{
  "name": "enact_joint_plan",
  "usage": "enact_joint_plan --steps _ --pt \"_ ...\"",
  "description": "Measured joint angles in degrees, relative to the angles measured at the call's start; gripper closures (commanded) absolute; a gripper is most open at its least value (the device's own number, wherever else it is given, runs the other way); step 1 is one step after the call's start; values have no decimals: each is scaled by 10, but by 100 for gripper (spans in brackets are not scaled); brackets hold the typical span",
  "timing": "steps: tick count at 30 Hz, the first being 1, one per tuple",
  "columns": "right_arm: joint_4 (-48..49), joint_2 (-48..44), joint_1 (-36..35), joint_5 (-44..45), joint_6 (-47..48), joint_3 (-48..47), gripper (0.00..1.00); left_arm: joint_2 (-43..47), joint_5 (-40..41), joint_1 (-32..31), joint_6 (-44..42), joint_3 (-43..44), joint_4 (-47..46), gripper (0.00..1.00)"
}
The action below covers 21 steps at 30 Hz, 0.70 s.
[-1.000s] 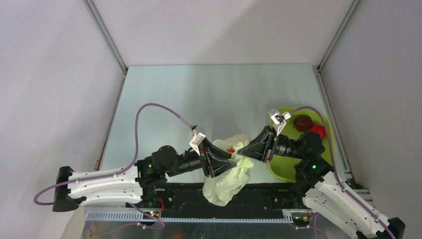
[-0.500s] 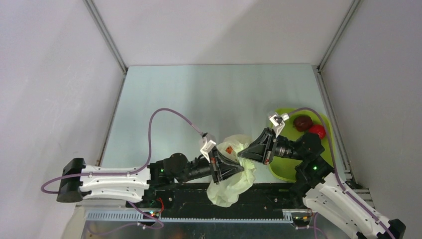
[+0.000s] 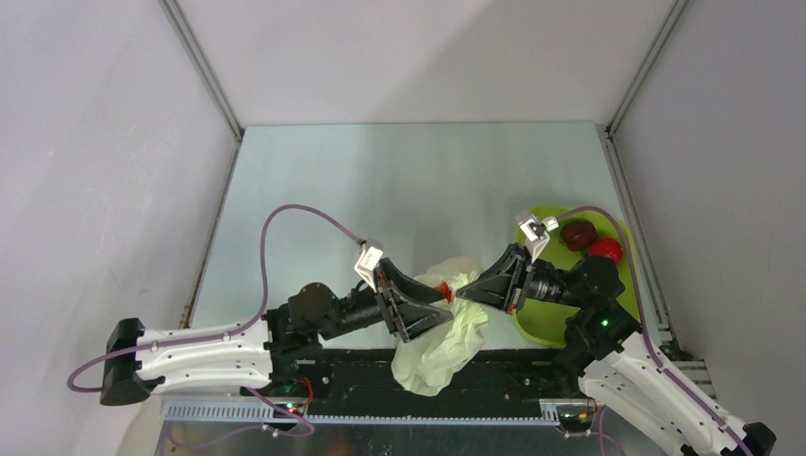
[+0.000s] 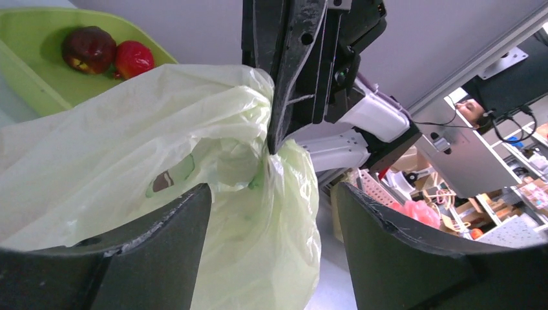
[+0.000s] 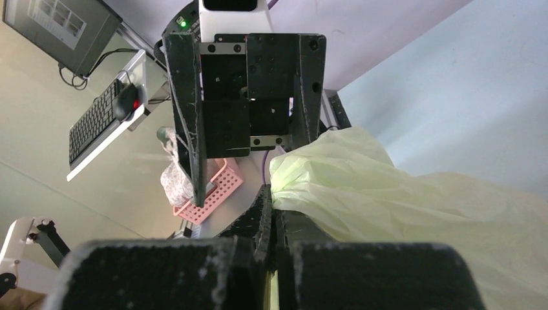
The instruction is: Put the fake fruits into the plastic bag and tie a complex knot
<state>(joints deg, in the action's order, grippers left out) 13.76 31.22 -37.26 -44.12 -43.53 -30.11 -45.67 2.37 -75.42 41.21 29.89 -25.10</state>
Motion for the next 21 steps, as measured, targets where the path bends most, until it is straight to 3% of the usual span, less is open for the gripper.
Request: enact_joint_plan --steps 21 --pt "44 27 -15 -28 -19 0 100 -88 -72 34 75 59 -18 21"
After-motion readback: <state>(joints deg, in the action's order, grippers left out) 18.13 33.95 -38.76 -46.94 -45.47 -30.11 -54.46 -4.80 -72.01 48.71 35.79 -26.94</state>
